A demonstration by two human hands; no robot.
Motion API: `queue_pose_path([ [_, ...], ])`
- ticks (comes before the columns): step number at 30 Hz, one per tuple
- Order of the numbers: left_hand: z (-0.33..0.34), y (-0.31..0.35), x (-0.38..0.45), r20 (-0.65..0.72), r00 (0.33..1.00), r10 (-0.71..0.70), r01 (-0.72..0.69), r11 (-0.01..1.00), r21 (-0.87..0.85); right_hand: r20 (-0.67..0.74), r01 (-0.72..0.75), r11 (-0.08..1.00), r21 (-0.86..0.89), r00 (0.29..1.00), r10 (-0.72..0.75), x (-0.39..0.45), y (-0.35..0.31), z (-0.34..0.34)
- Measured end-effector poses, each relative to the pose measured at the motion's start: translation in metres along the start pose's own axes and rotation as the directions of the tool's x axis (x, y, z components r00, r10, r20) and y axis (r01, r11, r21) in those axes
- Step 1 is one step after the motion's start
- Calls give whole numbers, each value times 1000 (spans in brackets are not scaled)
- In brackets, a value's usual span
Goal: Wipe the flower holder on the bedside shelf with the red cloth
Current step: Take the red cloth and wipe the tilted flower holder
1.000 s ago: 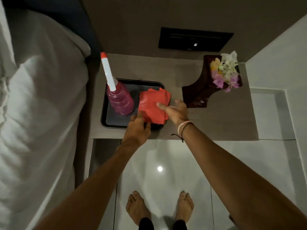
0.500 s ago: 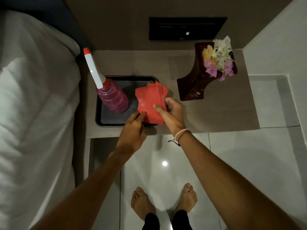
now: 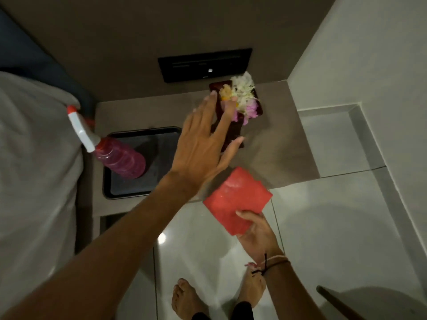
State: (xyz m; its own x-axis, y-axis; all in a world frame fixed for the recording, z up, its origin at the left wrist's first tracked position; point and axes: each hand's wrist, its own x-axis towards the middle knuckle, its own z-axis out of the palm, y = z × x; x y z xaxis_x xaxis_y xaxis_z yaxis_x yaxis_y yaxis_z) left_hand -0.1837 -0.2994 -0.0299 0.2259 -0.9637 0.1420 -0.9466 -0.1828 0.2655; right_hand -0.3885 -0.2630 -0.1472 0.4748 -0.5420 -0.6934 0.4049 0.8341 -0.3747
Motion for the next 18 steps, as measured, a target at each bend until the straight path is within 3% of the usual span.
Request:
queue_pose_path([
  [6, 12, 2, 71, 161, 981, 112, -154, 947, 283, 45, -9, 1000, 15, 999, 8, -10, -27, -16],
  [9, 18, -5, 86, 251, 962, 103, -181, 933, 310, 44, -15, 1000, -13, 999, 16, -8, -40, -18],
  [13, 28, -6, 88, 247, 965, 93, -171, 933, 317, 36, -3, 999, -34, 999, 4, -1, -51, -23],
  [18, 28, -11, 83, 260, 949, 176, -253, 920, 300, 23, 24, 999, -47, 999, -23, -2, -46, -26],
])
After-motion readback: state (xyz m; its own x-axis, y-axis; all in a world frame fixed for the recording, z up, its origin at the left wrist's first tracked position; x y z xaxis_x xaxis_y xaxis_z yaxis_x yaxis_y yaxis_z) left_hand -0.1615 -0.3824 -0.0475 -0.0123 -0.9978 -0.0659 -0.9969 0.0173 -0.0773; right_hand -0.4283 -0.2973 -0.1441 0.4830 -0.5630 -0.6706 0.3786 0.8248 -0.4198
